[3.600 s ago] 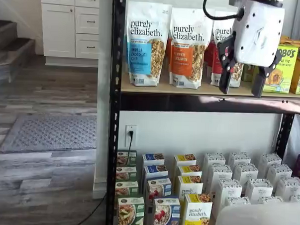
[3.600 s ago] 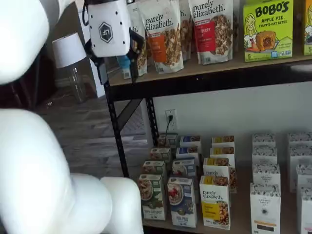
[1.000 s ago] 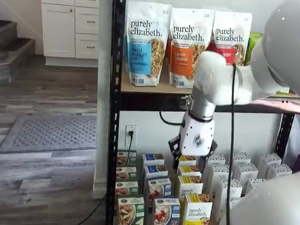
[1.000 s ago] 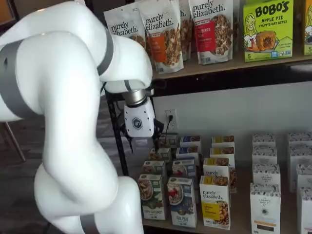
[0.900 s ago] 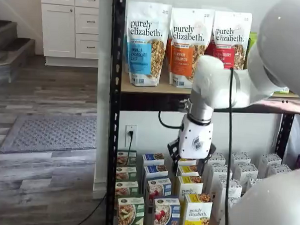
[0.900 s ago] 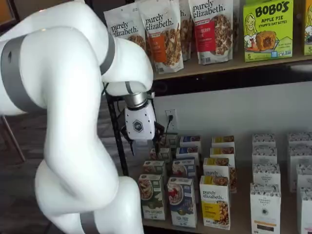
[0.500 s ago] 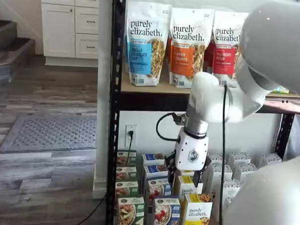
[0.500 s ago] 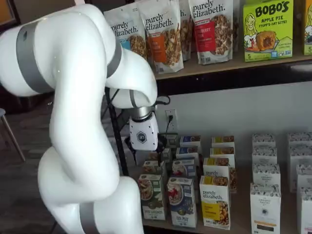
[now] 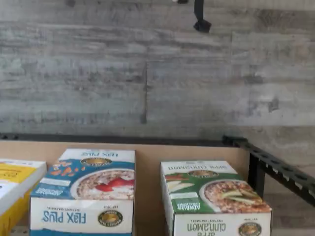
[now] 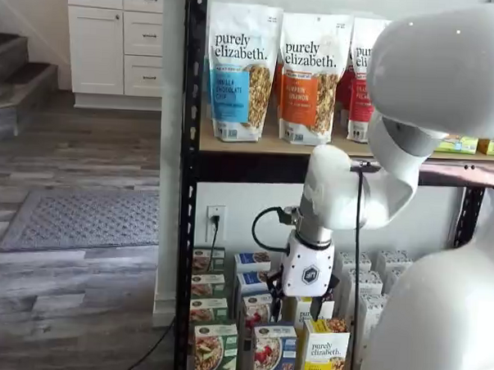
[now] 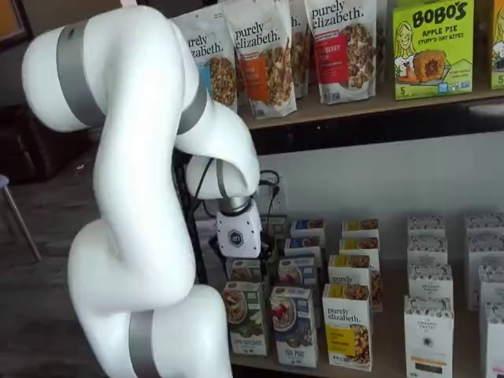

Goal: Pick up the blue and white box that is on the bottom shelf, the second box from the left

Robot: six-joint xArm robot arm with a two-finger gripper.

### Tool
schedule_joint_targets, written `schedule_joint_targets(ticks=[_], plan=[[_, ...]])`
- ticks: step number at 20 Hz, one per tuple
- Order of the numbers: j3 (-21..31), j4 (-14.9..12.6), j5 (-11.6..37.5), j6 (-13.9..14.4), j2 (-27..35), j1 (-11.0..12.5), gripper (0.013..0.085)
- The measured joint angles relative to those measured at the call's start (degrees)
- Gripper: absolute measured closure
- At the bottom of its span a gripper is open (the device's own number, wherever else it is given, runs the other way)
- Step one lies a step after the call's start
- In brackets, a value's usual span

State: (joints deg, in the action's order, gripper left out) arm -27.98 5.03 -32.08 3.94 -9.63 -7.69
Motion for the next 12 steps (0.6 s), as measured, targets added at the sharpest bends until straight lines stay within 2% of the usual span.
schedule_joint_targets(ticks=[4, 8, 12], plan=[[-0.6, 0.4, 2.4, -0.1, 3.1, -0.4, 0.0130], [-1.3, 3.5, 2.8, -3.5, 5.3, 0.3, 0.0130], [-2.3, 4.6, 2.9, -4.9, 7.4, 0.7, 0.0130]])
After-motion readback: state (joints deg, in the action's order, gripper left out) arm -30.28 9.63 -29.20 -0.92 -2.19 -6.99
